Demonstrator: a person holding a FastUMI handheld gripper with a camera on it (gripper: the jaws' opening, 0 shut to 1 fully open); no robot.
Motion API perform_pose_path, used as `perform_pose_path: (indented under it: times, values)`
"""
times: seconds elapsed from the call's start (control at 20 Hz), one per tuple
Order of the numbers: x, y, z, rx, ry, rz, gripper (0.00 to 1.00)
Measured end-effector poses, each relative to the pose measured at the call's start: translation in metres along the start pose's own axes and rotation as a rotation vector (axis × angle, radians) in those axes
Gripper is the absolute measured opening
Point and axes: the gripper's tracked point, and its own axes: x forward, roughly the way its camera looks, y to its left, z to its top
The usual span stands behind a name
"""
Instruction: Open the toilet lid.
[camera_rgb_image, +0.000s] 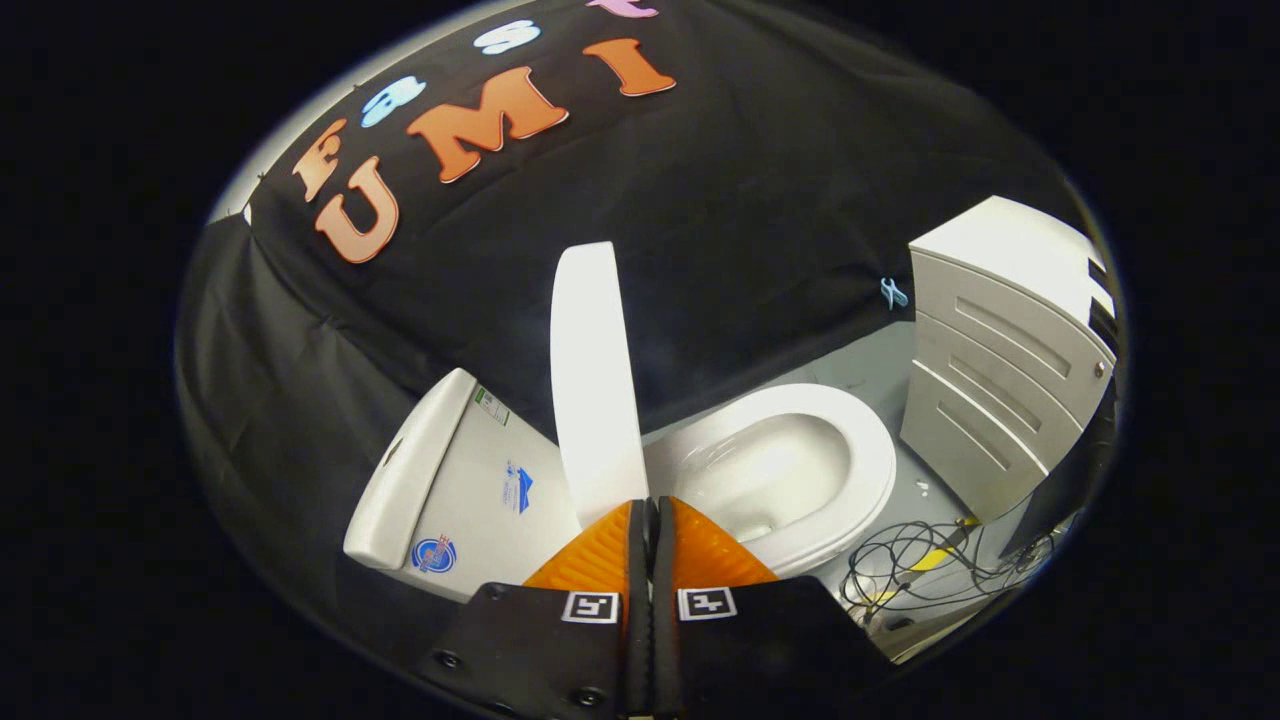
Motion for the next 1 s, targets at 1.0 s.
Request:
perform_pose_path:
  times: [1.0]
  values:
    - [-0.007, 0.093, -0.023, -0.266, -0.077, -0.028, 0.08]
